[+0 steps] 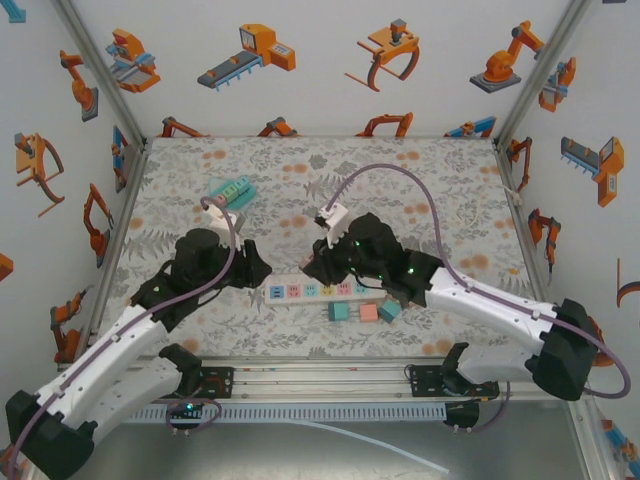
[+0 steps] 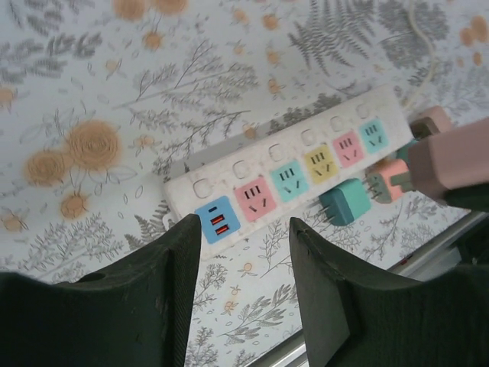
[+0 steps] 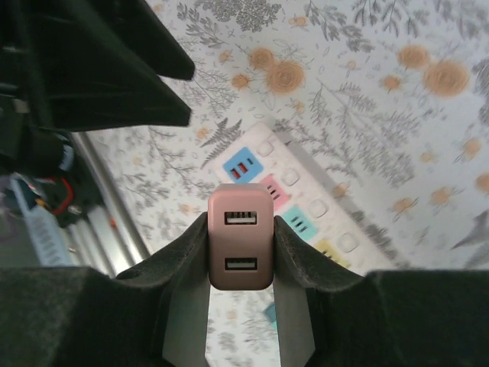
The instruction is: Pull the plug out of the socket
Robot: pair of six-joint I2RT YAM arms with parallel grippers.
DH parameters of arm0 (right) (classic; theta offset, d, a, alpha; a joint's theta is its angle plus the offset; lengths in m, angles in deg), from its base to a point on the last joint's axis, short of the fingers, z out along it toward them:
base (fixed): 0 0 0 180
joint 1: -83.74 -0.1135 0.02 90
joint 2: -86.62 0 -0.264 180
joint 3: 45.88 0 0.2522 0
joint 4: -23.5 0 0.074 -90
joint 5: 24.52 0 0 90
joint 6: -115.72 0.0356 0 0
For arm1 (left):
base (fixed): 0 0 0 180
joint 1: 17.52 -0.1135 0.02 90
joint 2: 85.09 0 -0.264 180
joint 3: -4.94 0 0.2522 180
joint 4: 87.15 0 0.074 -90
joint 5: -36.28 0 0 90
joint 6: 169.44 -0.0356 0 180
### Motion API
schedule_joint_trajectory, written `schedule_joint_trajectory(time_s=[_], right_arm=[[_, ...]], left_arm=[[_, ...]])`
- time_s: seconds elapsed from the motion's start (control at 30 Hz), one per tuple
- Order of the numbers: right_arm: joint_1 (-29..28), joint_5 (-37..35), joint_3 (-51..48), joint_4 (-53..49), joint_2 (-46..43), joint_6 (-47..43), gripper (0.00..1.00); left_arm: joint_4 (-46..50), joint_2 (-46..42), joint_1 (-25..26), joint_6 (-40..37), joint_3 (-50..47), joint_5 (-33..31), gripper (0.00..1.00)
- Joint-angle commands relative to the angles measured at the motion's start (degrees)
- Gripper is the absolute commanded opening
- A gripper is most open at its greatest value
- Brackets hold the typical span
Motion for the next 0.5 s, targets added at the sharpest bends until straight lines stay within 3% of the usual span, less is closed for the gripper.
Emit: schedule_joint_trajectory(time_s=[0.0,0.37,0.47], right_arm=[[-0.4,-3.8,-5.6,6.9,-4.3,21.4,0.16],[-5.1,-14.7,-19.6,9.4,-10.4,40.7,0.17],[-6.4,-16.0,-21.5,11.2,-8.5,43.2,0.17]], left_arm=[[3.0,-4.2,0.4,-12.1,3.5,6.4,0.51],[14.7,-10.3,0.8,-36.4,8.5,23.0,0.64],[19.3,-10.5,0.9,-41.6,9.5,24.3,0.76]])
